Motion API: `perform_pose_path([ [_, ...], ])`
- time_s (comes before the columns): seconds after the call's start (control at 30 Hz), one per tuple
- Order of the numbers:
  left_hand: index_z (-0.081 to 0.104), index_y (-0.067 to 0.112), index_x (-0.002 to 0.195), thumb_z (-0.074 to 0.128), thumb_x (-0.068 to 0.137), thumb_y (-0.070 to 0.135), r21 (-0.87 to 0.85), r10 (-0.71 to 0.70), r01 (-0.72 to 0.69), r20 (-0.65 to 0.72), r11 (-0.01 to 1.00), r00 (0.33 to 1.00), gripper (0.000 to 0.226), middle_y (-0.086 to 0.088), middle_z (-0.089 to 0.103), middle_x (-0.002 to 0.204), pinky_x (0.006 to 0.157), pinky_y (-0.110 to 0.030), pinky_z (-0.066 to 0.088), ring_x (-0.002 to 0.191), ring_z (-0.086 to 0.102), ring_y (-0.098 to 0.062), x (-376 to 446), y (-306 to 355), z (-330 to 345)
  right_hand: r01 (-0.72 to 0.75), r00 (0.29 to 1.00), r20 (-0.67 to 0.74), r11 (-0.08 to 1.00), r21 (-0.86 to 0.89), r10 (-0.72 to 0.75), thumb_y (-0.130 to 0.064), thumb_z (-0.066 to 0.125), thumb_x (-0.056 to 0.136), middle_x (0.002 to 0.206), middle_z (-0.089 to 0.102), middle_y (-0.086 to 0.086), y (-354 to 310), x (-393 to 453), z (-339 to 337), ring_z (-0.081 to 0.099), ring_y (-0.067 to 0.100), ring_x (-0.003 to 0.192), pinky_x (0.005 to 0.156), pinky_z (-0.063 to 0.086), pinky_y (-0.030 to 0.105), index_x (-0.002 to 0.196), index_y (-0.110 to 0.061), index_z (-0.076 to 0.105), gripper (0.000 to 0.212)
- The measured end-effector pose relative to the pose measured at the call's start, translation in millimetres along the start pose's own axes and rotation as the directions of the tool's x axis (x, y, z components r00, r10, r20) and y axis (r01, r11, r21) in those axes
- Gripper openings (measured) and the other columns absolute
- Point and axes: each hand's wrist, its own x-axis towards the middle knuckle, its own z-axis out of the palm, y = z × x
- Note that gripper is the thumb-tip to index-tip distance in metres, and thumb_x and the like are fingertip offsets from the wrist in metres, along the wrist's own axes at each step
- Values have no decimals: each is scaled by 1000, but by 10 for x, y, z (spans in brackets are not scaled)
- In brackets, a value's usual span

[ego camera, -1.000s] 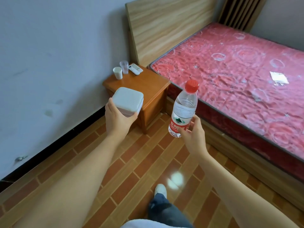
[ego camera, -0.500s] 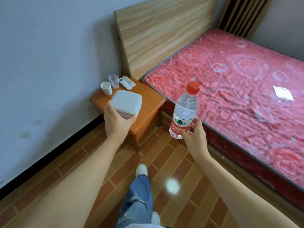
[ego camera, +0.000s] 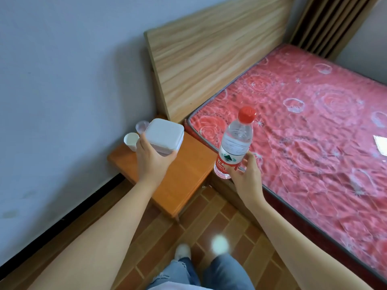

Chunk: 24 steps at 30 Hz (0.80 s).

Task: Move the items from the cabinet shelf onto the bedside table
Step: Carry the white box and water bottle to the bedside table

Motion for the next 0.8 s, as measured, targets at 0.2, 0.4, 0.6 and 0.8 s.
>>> perform_pose_path([
  [0.2,25,12,139,80,64,44,36,-58,60,-32,998,998,98,-8,41,132,85,-19,41,120,42,-17,540,-88,248,-1,998,68,1000,-26,3,-19,71,80,123,52,-6,-43,749,213,47,4,109,94,43,28,130,-18,39,59],
  [0.4,32,14,133,83,57,45,32,-245,251,-132,968,961,97,-4,45,128,88,-26,44,118,43,-18,965,-41,579,71,972,228,997,-31,-62,-17,70,80,120,52,-6,-148,1606,338,48,7,110,96,45,32,129,-15,40,58],
  [0.6,34,14,132,81,56,53,48,-333,360,-285,932,899,97,-5,48,128,87,-36,51,117,46,-21,1239,76,835,159,896,421,987,-11,-140,-16,69,80,111,51,-12,-265,2426,439,49,5,104,89,44,28,127,-16,41,55],
  [0.8,30,18,133,75,56,62,9,-418,468,-436,883,797,99,-6,45,127,86,-44,53,117,46,-22,1259,79,863,232,794,577,973,1,-190,-18,69,81,112,50,-11,-316,2929,679,48,6,104,87,42,24,129,-15,40,57],
])
